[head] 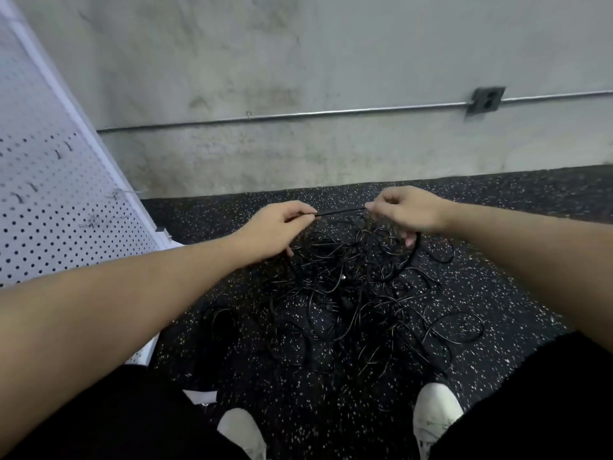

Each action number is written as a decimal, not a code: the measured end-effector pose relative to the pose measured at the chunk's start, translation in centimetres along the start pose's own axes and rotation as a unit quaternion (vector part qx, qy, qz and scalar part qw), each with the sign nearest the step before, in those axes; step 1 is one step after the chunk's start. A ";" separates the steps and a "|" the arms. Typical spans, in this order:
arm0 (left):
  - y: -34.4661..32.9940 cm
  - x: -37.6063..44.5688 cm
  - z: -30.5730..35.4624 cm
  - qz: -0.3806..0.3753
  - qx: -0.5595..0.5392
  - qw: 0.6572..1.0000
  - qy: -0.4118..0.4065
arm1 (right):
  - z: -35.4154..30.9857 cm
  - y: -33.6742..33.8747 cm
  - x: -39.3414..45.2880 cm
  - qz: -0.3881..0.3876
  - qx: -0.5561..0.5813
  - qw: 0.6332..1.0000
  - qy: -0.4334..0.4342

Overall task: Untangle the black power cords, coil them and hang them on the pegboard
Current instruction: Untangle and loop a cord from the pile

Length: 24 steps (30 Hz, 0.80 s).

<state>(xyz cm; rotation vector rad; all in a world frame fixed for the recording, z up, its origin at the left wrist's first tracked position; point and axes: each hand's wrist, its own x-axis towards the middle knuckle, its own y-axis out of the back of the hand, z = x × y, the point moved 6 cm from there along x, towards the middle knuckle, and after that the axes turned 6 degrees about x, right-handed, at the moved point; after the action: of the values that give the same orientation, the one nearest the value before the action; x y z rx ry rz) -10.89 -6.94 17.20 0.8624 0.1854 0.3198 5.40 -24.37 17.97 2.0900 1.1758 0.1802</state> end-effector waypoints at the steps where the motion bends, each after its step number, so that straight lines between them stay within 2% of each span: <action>1: 0.0 0.1 0.6 0.018 -0.004 1.000 0.002 | 0.1 0.3 -0.2 0.011 0.007 1.000 0.003; 3: 0.0 0.4 1.6 0.034 -0.010 0.999 0.008 | 0.3 0.6 -0.6 0.022 -0.001 1.000 0.009; 5: -0.3 0.3 1.9 0.007 -0.006 1.000 0.021 | 0.2 0.6 -1.2 0.011 -0.013 1.000 0.021; 9: -2.4 -0.7 1.7 -0.140 -0.029 0.989 0.021 | -1.3 -0.5 -2.2 -0.054 -0.025 0.997 0.053; 11: -3.7 -1.2 2.4 -0.190 0.016 0.982 -0.006 | -2.7 -1.6 -2.2 -0.078 -0.003 0.993 0.084; 13: -4.0 -0.9 3.2 -0.168 0.066 0.983 -0.027 | -3.3 -1.5 -1.8 -0.063 0.068 0.992 0.086; 15: -3.1 -0.3 2.9 -0.110 0.016 0.994 -0.002 | -2.7 -0.7 -1.8 -0.061 0.121 0.989 0.058; 17: -2.2 0.0 2.0 -0.080 -0.092 0.992 0.028 | -1.7 -0.6 -2.1 -0.102 0.066 0.992 0.032; 18: -1.9 0.0 1.6 -0.072 -0.111 0.991 0.034 | -1.1 -0.9 -2.2 -0.129 0.036 0.991 0.021; 20: -1.6 -0.1 0.9 -0.059 -0.070 0.995 0.035 | 0.0 -1.9 -1.9 -0.164 0.042 0.986 -0.009; 22: -1.4 -0.2 0.4 -0.036 -0.018 0.998 0.041 | 0.3 -2.8 -1.3 -0.159 0.068 0.984 -0.029; 24: -1.2 -0.2 -0.2 -0.025 -0.005 0.998 0.063 | -0.7 -3.3 -0.9 -0.138 0.084 0.987 -0.014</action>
<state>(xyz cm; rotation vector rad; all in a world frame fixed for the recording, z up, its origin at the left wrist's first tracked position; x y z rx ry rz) -10.85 -7.57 16.14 0.8268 0.3214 0.3272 2.35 -23.64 16.52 2.0359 1.4913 -0.0810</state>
